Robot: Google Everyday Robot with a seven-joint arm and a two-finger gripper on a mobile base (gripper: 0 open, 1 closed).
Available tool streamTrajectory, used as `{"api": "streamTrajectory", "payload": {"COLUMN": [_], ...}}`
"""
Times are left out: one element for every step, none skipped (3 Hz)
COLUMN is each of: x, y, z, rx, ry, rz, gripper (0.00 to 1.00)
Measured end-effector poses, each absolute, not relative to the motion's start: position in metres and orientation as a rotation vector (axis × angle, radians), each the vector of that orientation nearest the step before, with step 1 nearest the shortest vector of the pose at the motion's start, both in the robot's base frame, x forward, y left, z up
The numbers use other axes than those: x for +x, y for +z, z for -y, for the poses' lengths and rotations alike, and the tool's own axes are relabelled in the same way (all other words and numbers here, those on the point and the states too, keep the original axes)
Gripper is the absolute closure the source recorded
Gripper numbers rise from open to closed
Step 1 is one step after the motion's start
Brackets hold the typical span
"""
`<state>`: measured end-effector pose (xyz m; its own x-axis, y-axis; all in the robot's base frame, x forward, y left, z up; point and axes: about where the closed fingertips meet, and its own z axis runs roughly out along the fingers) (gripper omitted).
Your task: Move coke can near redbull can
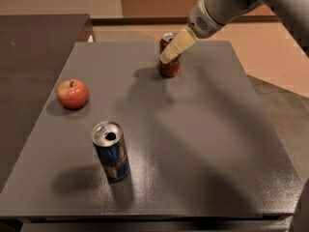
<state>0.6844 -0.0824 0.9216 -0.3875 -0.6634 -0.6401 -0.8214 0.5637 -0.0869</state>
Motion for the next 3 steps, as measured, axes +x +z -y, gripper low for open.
{"api": "streamTrajectory", "payload": {"x": [0.691, 0.694, 0.694], "y": [0.915, 0.909, 0.905], "z": [0.074, 0.070, 0.068], "rx": [-1.180, -1.181, -1.184], "ry": [0.355, 0.372, 0.381], "rz": [-2.153, -2.152, -2.152], "gripper": [0.00, 0.18, 0.41]}}
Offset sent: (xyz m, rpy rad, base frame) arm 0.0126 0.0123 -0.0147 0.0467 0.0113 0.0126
